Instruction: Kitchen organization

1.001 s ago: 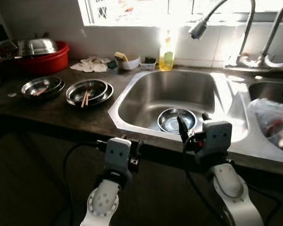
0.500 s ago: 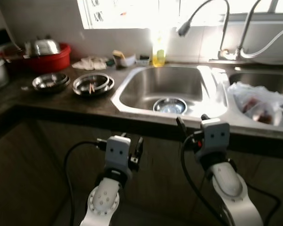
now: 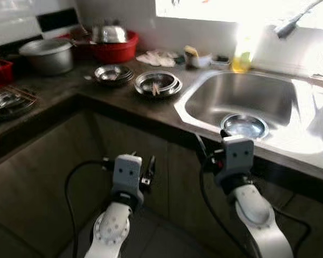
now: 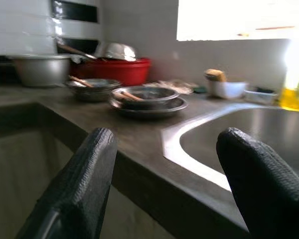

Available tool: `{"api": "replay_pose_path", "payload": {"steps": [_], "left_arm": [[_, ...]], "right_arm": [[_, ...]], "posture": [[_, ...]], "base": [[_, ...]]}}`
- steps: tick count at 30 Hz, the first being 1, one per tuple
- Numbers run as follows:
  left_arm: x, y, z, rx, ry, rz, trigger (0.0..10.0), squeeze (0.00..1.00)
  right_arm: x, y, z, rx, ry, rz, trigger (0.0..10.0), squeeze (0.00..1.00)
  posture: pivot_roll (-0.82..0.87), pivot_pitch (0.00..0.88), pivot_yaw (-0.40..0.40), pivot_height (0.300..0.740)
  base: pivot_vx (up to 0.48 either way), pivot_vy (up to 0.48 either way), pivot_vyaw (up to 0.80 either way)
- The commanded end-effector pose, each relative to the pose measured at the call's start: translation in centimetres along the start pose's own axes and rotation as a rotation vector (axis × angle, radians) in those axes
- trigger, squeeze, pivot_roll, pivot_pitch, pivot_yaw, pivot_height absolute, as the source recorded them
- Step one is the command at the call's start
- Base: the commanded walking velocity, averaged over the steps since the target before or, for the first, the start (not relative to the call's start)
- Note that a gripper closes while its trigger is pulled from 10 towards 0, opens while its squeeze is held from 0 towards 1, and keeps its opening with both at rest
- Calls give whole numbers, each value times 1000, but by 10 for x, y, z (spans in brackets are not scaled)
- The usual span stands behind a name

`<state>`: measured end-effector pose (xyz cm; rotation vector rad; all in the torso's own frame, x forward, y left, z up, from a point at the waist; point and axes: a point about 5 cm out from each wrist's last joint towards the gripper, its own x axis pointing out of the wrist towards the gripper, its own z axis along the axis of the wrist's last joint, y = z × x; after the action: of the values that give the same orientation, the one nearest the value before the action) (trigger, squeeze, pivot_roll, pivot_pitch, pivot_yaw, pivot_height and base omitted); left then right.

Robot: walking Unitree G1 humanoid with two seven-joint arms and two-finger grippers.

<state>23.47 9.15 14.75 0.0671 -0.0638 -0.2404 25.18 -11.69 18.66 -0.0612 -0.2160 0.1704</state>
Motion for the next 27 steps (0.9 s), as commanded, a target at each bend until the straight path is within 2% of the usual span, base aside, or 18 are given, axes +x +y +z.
{"api": "replay_pose_path", "payload": {"steps": [1,7,13,27], "left_arm": [[0,-1,2,13,-11,-6,10000,0],[1,0,3,21,-16,-7,10000,0],[1,0,3,25,-17,-8,10000,0],[1,0,2,26,-18,-15,10000,0]], "right_arm": [[0,-1,1,0,-4,-7,10000,0],[2,0,1,4,-8,-1,10000,0],[5,-1,2,21,-17,-5,10000,0],[8,0,2,24,-23,-3,10000,0]], "posture": [[36,7,9,740],[38,5,8,740],[39,9,9,740],[41,15,8,740]], "base": [[0,0,800],[0,0,800],[138,0,0],[342,0,0]]}}
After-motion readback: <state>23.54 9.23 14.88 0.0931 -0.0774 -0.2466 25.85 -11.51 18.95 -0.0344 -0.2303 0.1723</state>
